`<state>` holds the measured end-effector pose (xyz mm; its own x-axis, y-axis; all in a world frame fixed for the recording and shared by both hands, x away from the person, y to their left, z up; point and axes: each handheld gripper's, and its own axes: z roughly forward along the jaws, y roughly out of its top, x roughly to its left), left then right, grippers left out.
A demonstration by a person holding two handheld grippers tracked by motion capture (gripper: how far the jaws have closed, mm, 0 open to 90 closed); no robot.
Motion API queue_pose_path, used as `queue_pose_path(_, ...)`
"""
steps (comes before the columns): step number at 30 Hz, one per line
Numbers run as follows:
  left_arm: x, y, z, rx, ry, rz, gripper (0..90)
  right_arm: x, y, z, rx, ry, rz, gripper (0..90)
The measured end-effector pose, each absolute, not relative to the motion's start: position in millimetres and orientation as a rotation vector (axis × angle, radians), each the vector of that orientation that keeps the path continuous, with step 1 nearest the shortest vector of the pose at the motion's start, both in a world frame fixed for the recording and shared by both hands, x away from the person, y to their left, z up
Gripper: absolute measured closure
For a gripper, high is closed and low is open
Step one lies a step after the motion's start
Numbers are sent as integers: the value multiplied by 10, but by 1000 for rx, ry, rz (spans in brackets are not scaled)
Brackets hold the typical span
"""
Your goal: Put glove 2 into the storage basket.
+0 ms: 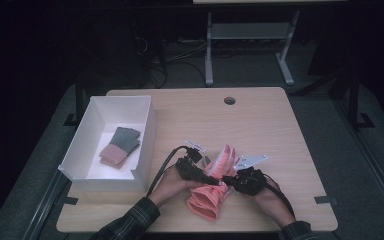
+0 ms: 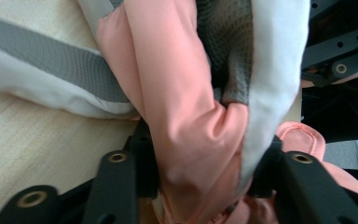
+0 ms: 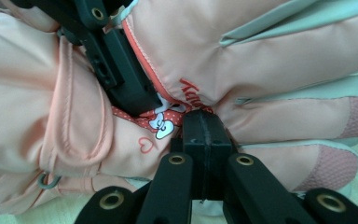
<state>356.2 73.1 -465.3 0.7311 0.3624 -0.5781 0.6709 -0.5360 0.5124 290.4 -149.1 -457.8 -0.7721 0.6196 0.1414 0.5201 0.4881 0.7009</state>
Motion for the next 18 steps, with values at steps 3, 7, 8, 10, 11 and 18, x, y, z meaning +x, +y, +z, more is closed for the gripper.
queue_pose_path(3,3556,734,-4638,2186,768,-513,612,2896,-1508,-4568,998,2590,1165,900)
queue_pose_path(7,3555,746,-4615,2176,765,-511,626,2872,-1563,-4518,1007,2582,1204,809)
queue_pose_path(8,3563,757,-4610,2179,760,-517,628,2865,-1593,-4493,1016,2581,1222,754)
queue_pose_path(10,3567,765,-4603,2166,768,-529,631,2850,-1673,-4445,1044,2585,1278,630)
queue_pose_path(11,3567,765,-4586,2170,761,-531,631,2844,-1703,-4437,1051,2581,1295,603)
queue_pose_path(18,3555,770,-4459,2165,744,-498,634,2749,-1886,-4374,1088,2509,1295,377)
